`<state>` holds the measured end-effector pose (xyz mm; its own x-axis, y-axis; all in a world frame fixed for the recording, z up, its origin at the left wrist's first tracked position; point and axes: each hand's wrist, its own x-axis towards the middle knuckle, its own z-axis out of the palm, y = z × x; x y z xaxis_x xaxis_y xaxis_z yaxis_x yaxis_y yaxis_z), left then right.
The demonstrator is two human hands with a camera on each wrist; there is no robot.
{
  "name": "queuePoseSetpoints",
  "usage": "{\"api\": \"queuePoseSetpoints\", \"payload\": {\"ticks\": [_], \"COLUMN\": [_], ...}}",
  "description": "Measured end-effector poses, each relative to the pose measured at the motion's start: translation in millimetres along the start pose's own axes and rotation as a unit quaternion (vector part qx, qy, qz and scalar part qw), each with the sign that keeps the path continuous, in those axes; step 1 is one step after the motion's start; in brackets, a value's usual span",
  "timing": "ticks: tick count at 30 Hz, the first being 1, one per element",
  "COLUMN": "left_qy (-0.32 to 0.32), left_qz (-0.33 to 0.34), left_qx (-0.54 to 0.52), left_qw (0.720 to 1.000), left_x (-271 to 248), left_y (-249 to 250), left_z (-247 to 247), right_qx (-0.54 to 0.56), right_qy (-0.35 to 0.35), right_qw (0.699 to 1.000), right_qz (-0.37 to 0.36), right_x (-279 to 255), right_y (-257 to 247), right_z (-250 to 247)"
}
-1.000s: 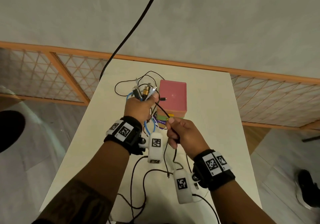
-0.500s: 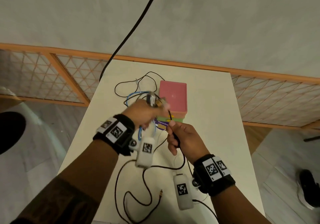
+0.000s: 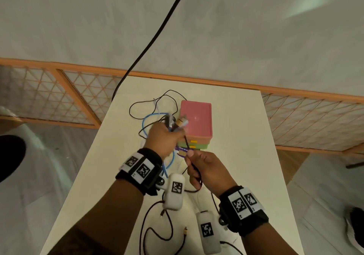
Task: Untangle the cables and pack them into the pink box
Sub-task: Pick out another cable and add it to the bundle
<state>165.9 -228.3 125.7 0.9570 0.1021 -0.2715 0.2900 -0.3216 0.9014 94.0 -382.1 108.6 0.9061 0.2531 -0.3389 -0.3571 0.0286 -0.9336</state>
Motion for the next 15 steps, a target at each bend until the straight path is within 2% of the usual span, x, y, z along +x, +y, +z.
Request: {"api": "queuePoseSetpoints", "payload": {"ticks": [1,2,3,5,6,7,8,9,11,12,13,14,15], "left_qy": [0.065,0.087,0.066,-0.069,-0.14,-0.174,-0.158,-0.107,0.051,0.097,0.098,0.046,-0.034], "left_qz": [-0.018,-0.032,-0.032,-0.01,0.022,0.056,0.083,0.089,0.031,-0.007,-0.037,-0.056,-0.066], "left_qx": [-0.037,-0.071,-0.083,-0.035,-0.018,-0.013,-0.008,-0.005,-0.024,-0.054,-0.085,-0.106,-0.107], "left_qw": [0.997,0.993,0.994,0.997,0.99,0.983,0.984,0.99,0.998,0.994,0.991,0.992,0.991], "left_x": [10,17,18,3,-9,-18,-20,-15,7,19,24,23,16], "left_y": [0,-2,-2,0,1,4,9,13,9,6,1,-4,-9], "left_z": [-2,-6,-9,-7,-3,0,0,-1,-10,-14,-18,-20,-18], "right_qx": [0.005,0.008,0.007,0.002,0.002,0.003,0.007,0.013,0.031,0.04,0.045,0.045,0.042], "right_qy": [-0.003,-0.004,-0.003,0.008,0.014,0.018,0.018,0.015,0.001,-0.003,-0.002,0.004,0.014], "right_qw": [1.0,1.0,1.0,1.0,1.0,1.0,1.0,1.0,0.999,0.999,0.999,0.999,0.999], "right_qz": [-0.003,-0.006,-0.01,-0.016,-0.019,-0.02,-0.021,-0.02,-0.01,-0.008,-0.007,-0.008,-0.011], "right_x": [-1,-2,-1,1,2,3,3,2,-2,-3,-4,-4,-2], "right_y": [-1,-2,-3,-3,-2,-2,-2,-3,-5,-6,-7,-6,-5], "right_z": [0,-1,-1,-1,0,1,1,1,1,1,2,2,3]}}
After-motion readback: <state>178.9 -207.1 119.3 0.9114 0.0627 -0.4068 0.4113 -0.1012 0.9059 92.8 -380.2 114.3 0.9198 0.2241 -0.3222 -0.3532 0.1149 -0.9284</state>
